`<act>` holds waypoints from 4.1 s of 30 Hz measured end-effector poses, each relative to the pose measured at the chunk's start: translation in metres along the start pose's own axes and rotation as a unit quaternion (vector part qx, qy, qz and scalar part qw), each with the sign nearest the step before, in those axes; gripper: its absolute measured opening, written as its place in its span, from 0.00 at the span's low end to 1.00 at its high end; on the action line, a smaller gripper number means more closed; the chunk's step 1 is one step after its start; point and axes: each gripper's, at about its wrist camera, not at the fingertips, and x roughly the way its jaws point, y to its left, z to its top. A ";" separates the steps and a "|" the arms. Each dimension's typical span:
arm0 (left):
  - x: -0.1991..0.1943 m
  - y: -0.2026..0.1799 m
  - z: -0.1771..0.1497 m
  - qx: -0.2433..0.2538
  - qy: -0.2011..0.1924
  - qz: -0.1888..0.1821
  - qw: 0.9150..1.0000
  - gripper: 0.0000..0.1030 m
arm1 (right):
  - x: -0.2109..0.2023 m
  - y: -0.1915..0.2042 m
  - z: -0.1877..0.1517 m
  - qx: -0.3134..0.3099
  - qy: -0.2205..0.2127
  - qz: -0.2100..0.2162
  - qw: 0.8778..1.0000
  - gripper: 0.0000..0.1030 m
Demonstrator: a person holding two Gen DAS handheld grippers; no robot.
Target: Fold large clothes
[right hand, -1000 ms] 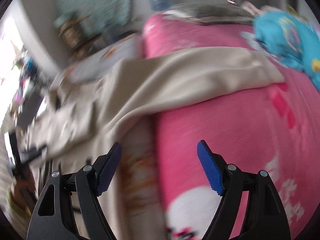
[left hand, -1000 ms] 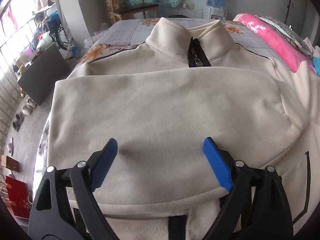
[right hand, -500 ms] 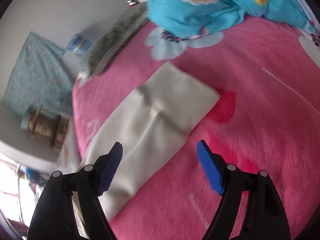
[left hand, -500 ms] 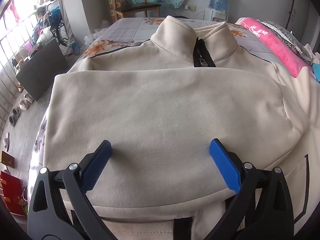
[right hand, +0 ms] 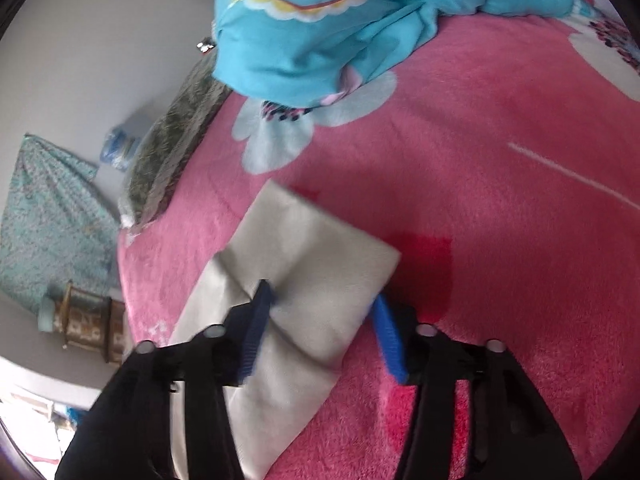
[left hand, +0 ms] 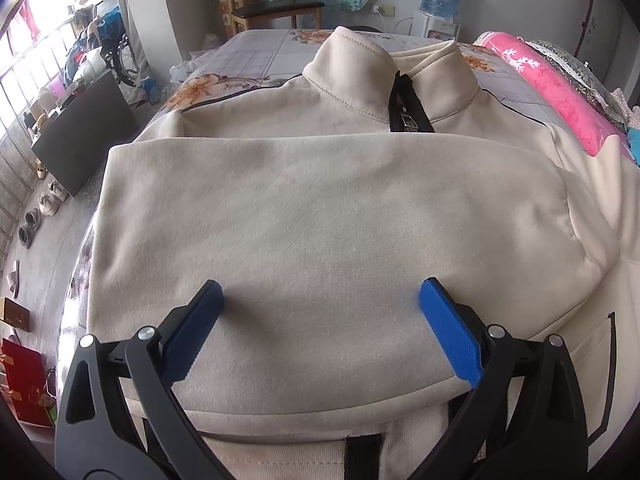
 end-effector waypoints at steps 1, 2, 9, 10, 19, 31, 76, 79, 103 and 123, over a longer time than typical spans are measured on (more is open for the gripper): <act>0.000 0.000 0.000 0.000 0.000 0.000 1.000 0.93 | -0.002 0.001 -0.001 -0.002 -0.007 -0.009 1.000 0.31; 0.000 0.000 0.000 0.000 0.000 0.000 1.000 0.93 | -0.005 0.002 -0.001 -0.006 -0.013 -0.015 1.000 0.21; 0.000 0.000 0.000 0.000 0.000 0.000 1.000 0.93 | -0.036 0.031 -0.002 -0.066 -0.057 -0.016 0.996 0.08; 0.000 0.000 0.000 0.000 0.000 0.000 1.000 0.93 | -0.043 0.037 -0.004 -0.076 -0.063 -0.013 0.995 0.08; 0.000 0.000 0.000 0.000 0.000 0.000 1.000 0.93 | -0.115 0.096 -0.029 -0.171 -0.112 0.050 0.978 0.08; -0.001 0.001 -0.002 0.002 -0.009 0.001 1.000 0.93 | -0.218 0.176 -0.096 -0.282 -0.148 0.153 0.936 0.08; -0.062 0.155 -0.026 -0.118 -0.019 -0.196 0.973 0.22 | -0.147 0.242 -0.398 -0.490 0.168 0.203 0.831 0.53; -0.039 0.153 -0.013 -0.135 0.012 -0.166 0.977 0.24 | -0.130 0.213 -0.331 -0.440 0.145 0.157 0.872 0.53; -0.017 0.132 0.013 -0.075 -0.020 -0.028 0.997 0.00 | -0.002 0.217 -0.309 -0.502 0.158 0.069 0.847 0.07; -0.040 0.087 -0.032 0.008 -0.026 -0.067 0.997 0.10 | -0.103 0.123 -0.363 -0.645 0.114 0.018 0.756 0.07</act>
